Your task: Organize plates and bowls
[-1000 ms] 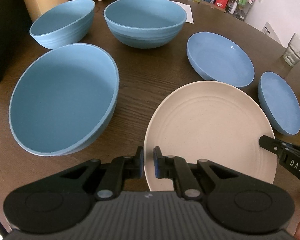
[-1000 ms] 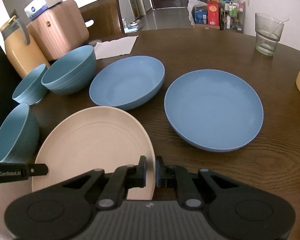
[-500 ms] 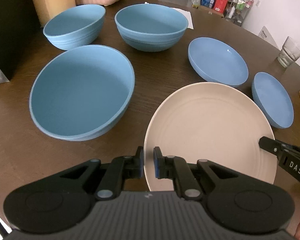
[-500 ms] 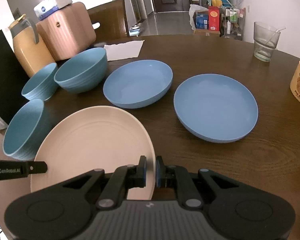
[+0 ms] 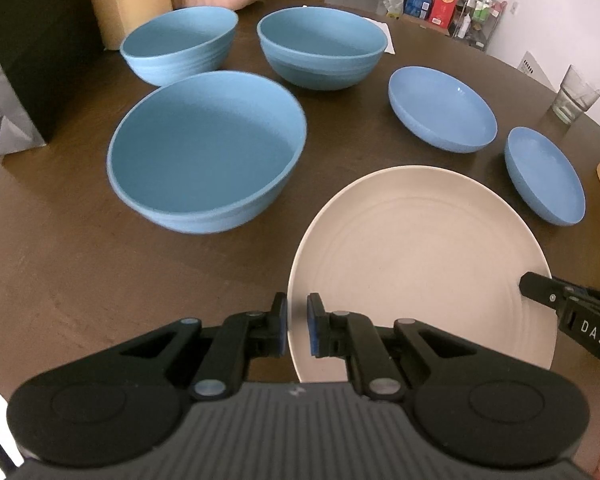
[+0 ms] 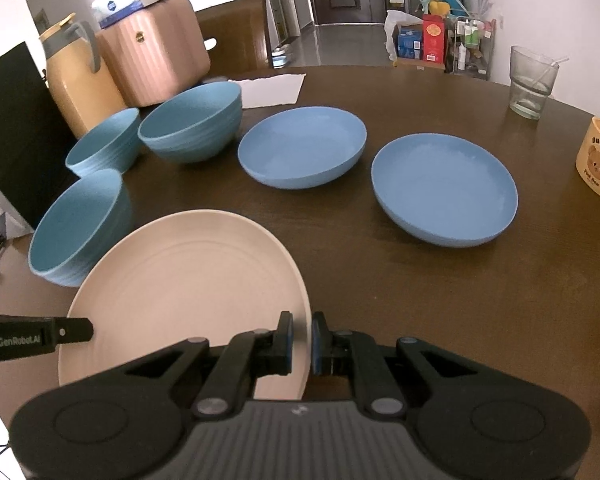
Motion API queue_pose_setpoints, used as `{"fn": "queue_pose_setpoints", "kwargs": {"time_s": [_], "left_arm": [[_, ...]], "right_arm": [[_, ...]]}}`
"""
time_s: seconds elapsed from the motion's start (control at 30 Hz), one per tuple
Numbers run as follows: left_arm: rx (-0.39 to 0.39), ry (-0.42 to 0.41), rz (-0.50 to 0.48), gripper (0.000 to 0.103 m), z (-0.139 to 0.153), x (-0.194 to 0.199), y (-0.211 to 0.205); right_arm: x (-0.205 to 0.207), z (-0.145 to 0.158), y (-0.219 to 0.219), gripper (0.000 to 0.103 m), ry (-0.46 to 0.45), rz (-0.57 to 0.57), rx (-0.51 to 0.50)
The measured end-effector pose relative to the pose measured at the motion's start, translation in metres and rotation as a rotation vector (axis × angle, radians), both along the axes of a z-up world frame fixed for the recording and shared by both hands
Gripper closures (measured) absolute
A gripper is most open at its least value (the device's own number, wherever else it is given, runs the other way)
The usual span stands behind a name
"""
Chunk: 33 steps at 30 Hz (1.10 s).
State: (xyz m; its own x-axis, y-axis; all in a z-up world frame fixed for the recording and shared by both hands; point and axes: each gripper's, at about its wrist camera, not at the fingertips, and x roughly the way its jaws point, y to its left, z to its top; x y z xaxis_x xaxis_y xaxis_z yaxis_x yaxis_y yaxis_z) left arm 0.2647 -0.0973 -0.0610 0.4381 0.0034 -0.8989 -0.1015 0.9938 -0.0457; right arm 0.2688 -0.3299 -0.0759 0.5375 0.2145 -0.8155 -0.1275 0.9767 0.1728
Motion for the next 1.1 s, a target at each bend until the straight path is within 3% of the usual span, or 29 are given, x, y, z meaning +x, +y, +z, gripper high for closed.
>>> {"fn": "queue_pose_setpoints", "kwargs": {"time_s": [0.47, 1.1], "left_arm": [[0.016, 0.011, 0.017, 0.092, -0.014, -0.025, 0.016], [0.035, 0.032, 0.030, 0.092, -0.030, -0.026, 0.032]], "right_arm": [[-0.024, -0.014, 0.018, 0.094, 0.020, 0.029, 0.005], [-0.019, -0.033, 0.035, 0.094, 0.060, 0.054, 0.020]]}}
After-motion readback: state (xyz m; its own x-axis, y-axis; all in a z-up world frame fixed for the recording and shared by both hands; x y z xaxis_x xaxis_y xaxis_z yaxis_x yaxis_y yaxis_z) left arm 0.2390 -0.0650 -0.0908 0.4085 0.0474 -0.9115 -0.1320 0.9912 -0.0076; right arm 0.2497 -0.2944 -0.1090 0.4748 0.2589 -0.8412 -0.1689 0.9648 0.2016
